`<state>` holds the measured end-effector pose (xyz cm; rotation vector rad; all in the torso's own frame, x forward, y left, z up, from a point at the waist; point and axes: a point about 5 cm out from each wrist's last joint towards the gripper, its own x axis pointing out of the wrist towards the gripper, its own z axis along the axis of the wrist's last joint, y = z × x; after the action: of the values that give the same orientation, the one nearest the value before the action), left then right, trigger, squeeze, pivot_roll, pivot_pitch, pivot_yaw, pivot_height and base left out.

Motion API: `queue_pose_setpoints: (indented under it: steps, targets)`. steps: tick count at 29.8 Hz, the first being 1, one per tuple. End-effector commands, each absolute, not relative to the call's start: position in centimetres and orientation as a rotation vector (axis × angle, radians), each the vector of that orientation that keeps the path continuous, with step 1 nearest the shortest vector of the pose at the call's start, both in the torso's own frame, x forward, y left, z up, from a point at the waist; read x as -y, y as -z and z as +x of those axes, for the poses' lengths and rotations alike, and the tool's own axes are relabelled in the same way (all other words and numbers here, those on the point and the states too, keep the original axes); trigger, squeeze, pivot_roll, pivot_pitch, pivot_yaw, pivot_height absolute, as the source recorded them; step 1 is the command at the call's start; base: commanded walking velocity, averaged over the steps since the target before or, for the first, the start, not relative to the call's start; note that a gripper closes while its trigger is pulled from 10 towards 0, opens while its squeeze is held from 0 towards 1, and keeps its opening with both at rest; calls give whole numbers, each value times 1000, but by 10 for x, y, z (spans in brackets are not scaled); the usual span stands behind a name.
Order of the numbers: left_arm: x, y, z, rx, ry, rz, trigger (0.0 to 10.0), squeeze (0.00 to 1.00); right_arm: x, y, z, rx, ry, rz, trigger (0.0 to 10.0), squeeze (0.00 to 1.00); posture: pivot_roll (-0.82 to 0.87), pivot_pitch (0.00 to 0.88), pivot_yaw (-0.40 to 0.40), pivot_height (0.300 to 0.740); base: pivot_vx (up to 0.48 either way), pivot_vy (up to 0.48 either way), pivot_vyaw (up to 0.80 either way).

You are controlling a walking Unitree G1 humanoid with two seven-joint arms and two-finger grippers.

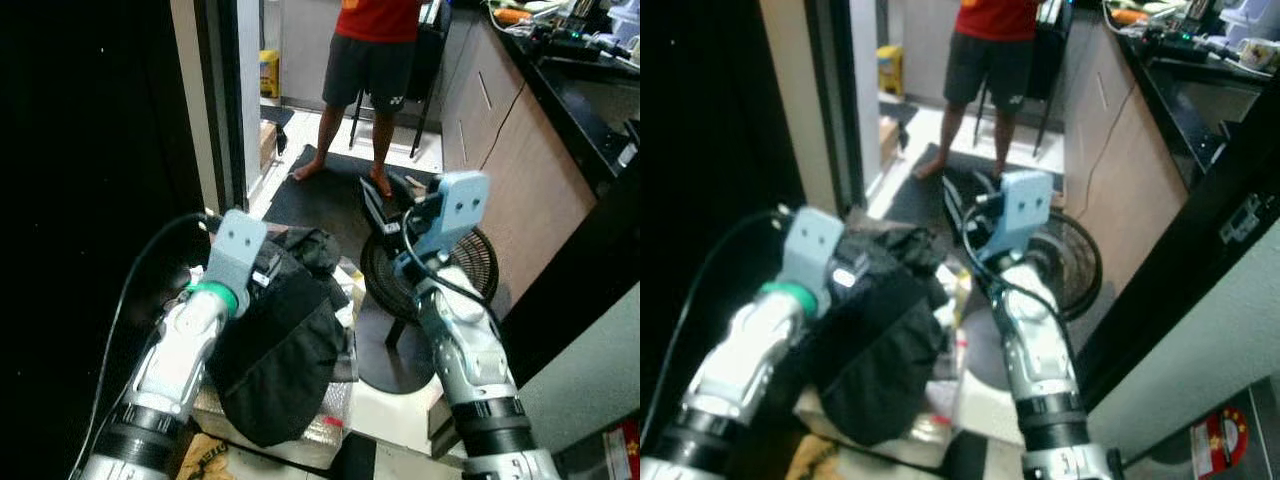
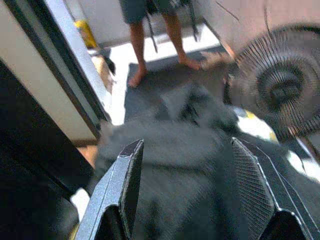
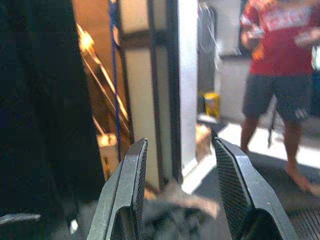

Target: Clothes washing

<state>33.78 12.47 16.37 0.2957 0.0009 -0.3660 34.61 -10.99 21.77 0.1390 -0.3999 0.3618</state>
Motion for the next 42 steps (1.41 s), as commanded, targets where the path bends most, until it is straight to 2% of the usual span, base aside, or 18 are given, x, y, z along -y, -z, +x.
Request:
queue_pose_setpoints:
  steps: [1, 6, 12, 13, 14, 16, 17, 18, 22, 25, 26, 27, 30, 37, 38, 39, 40, 42]
  targets:
    - [-116, -149, 332, -55, 422, 313, 10000, 0, 114, -203, 346, 352, -345, 138, 10000, 0, 13, 52, -7, 740, 0, 0, 0]
    - [-101, -125, 327, -164, 466, 273, 10000, 0, 117, -183, 348, 277, -314, 124, 10000, 0, 24, 75, -12, 740, 0, 0, 0]
    - [-82, -127, 340, -163, 476, 261, 10000, 0, 118, -176, 351, 251, -298, 102, 10000, 0, 21, 124, -12, 740, 0, 0, 0]
    - [-78, -134, 349, -147, 465, 267, 10000, 298, 117, -177, 351, 254, -299, 92, 10000, 0, 16, 142, -9, 740, 0, 0, 0]
    - [-76, -138, 354, -136, 457, 271, 10000, 255, 117, -178, 352, 257, -300, 85, 10000, 0, 16, 142, -9, 740, 0, 0, 0]
    - [-76, -143, 360, -123, 442, 278, 10000, 255, 115, -179, 352, 263, -304, 79, 10000, 0, 11, 158, -4, 740, 0, 0, 0]
    - [-78, -148, 366, -111, 420, 299, 10000, 102, 114, -180, 353, 270, -307, 79, 10000, 0, 8, 171, -2, 740, 0, 0, 0]
    - [-83, -150, 371, -104, 395, 327, 10000, 0, 112, -180, 353, 275, -310, 81, 10000, 0, 2, 184, 0, 740, 0, 0, 0]
    - [-92, -153, 378, -104, 351, 351, 10000, 0, 108, -179, 353, 279, -323, 77, 10000, 0, -5, 193, 2, 740, 0, 0, 0]
    - [-123, -156, 386, -138, 234, 309, 10000, 0, 95, -164, 349, 212, -427, 29, 10000, 0, -4, 196, -1, 740, 0, 0, 0]
    - [-123, -156, 386, -138, 234, 309, 10000, 0, 95, -164, 349, 212, -427, 29, 10000, 0, -4, 196, -1, 740, 0, 0, 0]
    - [-133, -155, 387, -145, 204, 294, 10000, 0, 94, -155, 347, 173, -442, 2, 10000, 0, -1, 196, -2, 740, 0, 0, 0]
    - [-152, -152, 383, -151, 168, 284, 10000, 0, 101, -132, 343, 67, -443, -72, 10000, 0, 11, 190, -8, 740, 0, 0, 0]
    - [-178, -143, 372, -158, 99, 277, 10000, 0, 103, -113, 334, 23, -529, -181, 10000, 0, 20, 181, -10, 740, 0, 0, 0]
    - [-185, -144, 368, -154, 75, 271, 10000, 0, 97, -116, 333, 34, -560, -158, 10000, 294, 32, 169, -15, 740, 0, 0, 0]
    - [-185, -144, 368, -154, 75, 271, 10000, 0, 97, -116, 333, 34, -560, -158, 10000, 294, 32, 169, -15, 740, 0, 0, 0]
    - [-191, -146, 365, -145, 56, 266, 10000, 0, 90, -118, 331, 46, -582, -141, 10000, 1000, 42, 164, -18, 740, 0, 0, 0]
    - [-194, -148, 362, -133, 42, 264, 10000, 0, 85, -121, 329, 56, -611, -125, 10000, 1000, 52, 159, -23, 740, 0, 0, 0]
